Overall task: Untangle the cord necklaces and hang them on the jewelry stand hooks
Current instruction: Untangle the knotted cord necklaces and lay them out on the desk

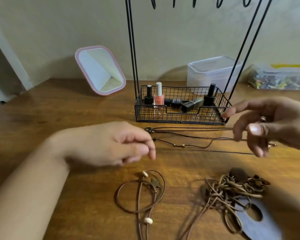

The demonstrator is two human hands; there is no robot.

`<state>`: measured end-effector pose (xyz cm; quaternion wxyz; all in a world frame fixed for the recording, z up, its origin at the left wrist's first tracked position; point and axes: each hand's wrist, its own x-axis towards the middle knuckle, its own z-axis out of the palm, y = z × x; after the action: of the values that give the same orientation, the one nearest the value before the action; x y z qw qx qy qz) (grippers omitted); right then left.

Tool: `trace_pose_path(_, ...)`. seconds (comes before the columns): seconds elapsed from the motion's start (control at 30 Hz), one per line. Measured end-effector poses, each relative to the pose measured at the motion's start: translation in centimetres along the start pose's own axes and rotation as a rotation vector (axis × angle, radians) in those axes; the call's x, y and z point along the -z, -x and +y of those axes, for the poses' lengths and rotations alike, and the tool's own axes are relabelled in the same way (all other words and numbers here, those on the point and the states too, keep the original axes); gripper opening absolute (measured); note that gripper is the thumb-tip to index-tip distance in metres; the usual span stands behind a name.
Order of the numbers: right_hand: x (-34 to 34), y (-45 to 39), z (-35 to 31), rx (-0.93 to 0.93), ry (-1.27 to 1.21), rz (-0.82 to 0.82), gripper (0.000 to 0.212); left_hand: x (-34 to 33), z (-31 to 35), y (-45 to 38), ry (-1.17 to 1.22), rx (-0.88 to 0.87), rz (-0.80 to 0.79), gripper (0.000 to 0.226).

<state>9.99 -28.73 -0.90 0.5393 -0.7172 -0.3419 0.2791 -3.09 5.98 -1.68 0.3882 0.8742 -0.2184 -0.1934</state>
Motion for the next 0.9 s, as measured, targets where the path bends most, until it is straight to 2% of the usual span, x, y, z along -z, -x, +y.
trace_pose_path(0.07,0.7,0.4,0.0,0.067,-0.003,0.138,0.022,0.8,0.1,-0.8,0.081,0.091,0.184,0.017)
trace_pose_path(0.13,0.8,0.8,-0.2,0.122,-0.047,0.183,0.041,-0.2,-0.4,-1.2,0.238,0.098,0.291,0.015)
trace_pose_path(0.23,1.2,1.2,-0.4,0.160,0.026,0.272,0.047,-0.3,-0.3,-1.9,0.242,0.107,0.369,0.019)
trace_pose_path(0.3,1.7,1.5,-0.5,0.113,0.157,0.398,0.046,-0.1,-0.8,-1.9,0.165,0.139,0.389,0.020)
trace_pose_path(0.33,2.0,1.7,-0.4,0.057,0.214,0.460,0.037,0.1,-1.1,-1.7,0.138,0.150,0.384,0.021)
trace_pose_path(0.4,2.9,1.9,0.2,-0.080,0.282,0.509,0.017,0.6,-1.3,-1.4,0.165,0.168,0.424,0.025)
trace_pose_path(0.43,3.2,2.1,0.4,-0.156,0.287,0.494,0.018,0.9,-1.4,-1.3,0.180,0.177,0.436,0.026)
trace_pose_path(0.53,3.0,2.9,0.4,-0.354,0.293,0.355,0.056,0.9,-1.6,-1.3,0.169,0.157,0.410,0.025)
trace_pose_path(0.6,3.1,3.4,0.0,-0.424,0.338,0.308,0.070,0.5,-1.6,-1.6,0.103,0.131,0.364,0.023)
trace_pose_path(0.67,3.0,4.0,-0.1,-0.452,0.450,0.356,0.060,-0.1,-1.5,-2.1,0.042,0.117,0.341,0.022)
trace_pose_path(0.77,2.4,4.4,1.3,-0.485,0.532,0.460,0.015,-1.1,-1.2,-2.7,-0.041,0.095,0.367,0.022)
trace_pose_path(0.9,1.5,5.2,3.9,-0.550,0.616,0.539,0.003,-2.3,-0.7,-3.1,-0.144,0.059,0.398,0.022)
